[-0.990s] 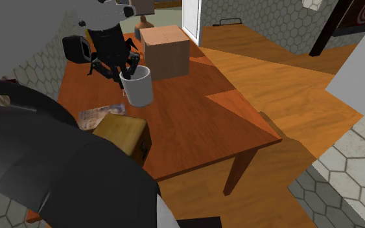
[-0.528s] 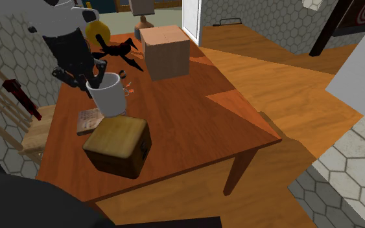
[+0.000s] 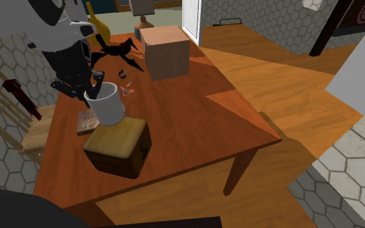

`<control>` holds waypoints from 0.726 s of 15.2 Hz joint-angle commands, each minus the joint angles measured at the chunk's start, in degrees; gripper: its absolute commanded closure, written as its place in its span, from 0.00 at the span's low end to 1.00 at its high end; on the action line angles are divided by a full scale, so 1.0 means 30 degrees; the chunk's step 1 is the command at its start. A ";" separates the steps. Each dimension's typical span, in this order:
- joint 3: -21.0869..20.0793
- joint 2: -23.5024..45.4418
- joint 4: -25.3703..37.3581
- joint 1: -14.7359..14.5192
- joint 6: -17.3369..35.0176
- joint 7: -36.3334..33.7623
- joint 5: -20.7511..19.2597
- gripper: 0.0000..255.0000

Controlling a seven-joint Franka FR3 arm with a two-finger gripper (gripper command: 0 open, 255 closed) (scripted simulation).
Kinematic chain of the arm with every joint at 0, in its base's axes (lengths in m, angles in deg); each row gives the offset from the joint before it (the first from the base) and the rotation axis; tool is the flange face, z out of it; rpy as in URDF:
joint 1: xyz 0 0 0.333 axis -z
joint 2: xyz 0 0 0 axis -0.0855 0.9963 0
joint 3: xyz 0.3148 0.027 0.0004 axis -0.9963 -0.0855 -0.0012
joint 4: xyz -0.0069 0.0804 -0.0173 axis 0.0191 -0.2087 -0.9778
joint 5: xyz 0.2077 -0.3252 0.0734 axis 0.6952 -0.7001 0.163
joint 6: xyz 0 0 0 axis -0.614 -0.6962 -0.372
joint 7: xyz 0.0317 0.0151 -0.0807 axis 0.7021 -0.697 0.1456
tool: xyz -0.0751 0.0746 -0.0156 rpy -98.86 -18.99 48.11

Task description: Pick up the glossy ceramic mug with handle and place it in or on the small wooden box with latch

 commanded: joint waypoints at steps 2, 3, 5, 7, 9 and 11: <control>0.0002 0.0008 -0.0765 0.0001 0.0788 -0.0030 -0.0008 1.00; 0.0000 0.0015 -0.1015 0.0000 0.1044 -0.0042 -0.0010 1.00; -0.0003 0.0040 -0.1501 -0.0002 0.1555 -0.0067 -0.0016 1.00; -0.0006 0.0082 -0.1970 -0.0003 0.2065 -0.0094 -0.0024 1.00; -0.0011 0.0140 -0.2423 -0.0005 0.2575 -0.0123 -0.0035 1.00; -0.0014 0.0191 -0.2749 -0.0006 0.2951 -0.0145 -0.0045 1.00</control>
